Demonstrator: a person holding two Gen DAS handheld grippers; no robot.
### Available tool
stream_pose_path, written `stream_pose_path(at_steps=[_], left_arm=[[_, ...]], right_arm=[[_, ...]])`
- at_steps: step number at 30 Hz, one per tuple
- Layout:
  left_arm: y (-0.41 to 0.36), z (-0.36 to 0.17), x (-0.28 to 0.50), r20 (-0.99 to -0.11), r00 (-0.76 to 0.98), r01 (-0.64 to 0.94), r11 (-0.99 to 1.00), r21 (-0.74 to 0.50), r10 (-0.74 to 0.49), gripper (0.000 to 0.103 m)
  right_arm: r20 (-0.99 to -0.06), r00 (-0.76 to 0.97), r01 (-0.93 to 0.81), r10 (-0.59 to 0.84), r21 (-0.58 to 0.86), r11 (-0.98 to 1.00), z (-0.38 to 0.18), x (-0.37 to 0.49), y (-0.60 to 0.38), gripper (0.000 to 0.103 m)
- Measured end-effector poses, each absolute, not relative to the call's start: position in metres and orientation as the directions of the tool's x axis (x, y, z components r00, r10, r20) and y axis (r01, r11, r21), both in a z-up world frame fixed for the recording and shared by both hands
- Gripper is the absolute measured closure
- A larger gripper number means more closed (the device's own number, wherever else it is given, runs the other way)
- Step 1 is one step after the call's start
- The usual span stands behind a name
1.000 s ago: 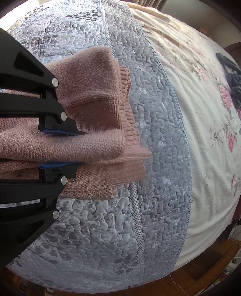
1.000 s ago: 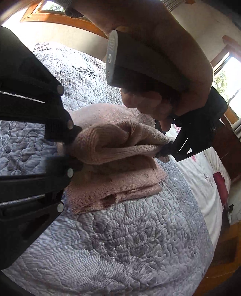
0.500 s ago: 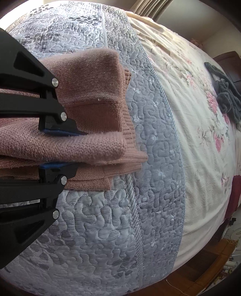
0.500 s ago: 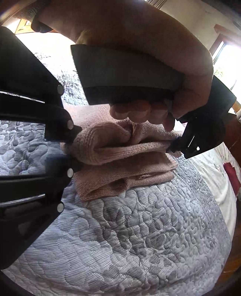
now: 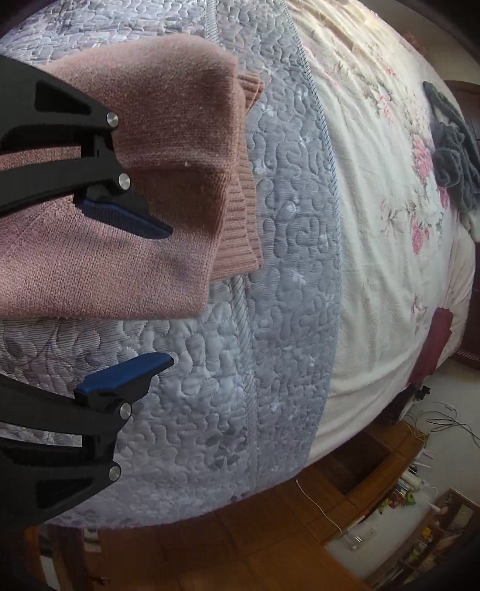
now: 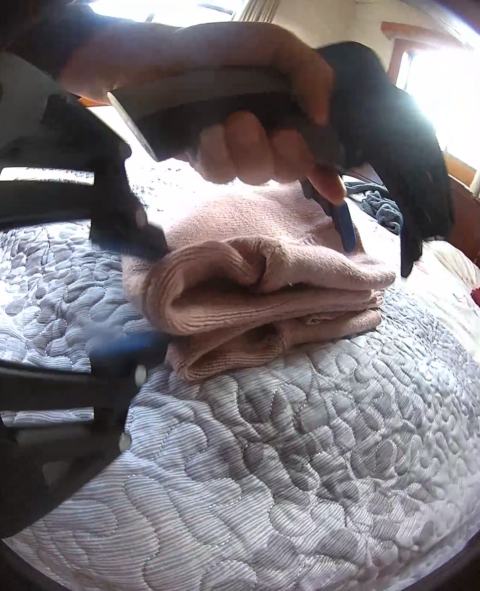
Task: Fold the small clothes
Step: 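Open the left tool and press the folded sweater flat with both tools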
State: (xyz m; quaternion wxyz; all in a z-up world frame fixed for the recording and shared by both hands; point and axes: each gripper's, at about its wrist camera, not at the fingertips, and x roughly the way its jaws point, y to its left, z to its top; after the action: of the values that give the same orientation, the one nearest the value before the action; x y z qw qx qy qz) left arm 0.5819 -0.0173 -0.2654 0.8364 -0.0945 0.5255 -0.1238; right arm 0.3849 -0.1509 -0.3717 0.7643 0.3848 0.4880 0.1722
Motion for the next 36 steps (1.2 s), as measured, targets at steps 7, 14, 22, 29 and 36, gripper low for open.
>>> stream_pose_path(at_steps=[7, 14, 22, 29, 36], left_arm=[[0.07, -0.216, 0.543, -0.761, 0.475, 0.177, 0.895, -0.41, -0.442, 0.03], [0.133, -0.244, 0.489, -0.684, 0.351, 0.234, 0.767, -0.598, -0.64, 0.03], [0.169, -0.328, 0.505, -0.529, 0.327, 0.041, 0.571, -0.82, -0.783, 0.046], [0.19, -0.29, 0.54, -0.358, 0.32, 0.096, 0.406, -0.909, -0.877, 0.049], [0.186, -0.335, 0.631, -0.453, 0.296, 0.016, 0.478, -0.878, -0.841, 0.062]], right_arm=[[-0.507, 0.562, 0.125, 0.654, 0.833, 0.539, -0.361, 0.38, -0.194, 0.032], [-0.507, 0.502, 0.038, 0.7, 0.822, 0.568, -0.33, 0.479, -0.207, 0.033], [-0.728, 0.275, -0.03, 0.628, 0.646, 0.763, -0.379, 0.598, -0.134, 0.085], [-0.635, 0.39, -0.083, 0.667, 0.697, 0.713, -0.32, 0.599, -0.16, 0.07], [-0.664, 0.165, -0.142, 0.729, 0.716, 0.684, -0.356, 0.624, -0.112, 0.076]])
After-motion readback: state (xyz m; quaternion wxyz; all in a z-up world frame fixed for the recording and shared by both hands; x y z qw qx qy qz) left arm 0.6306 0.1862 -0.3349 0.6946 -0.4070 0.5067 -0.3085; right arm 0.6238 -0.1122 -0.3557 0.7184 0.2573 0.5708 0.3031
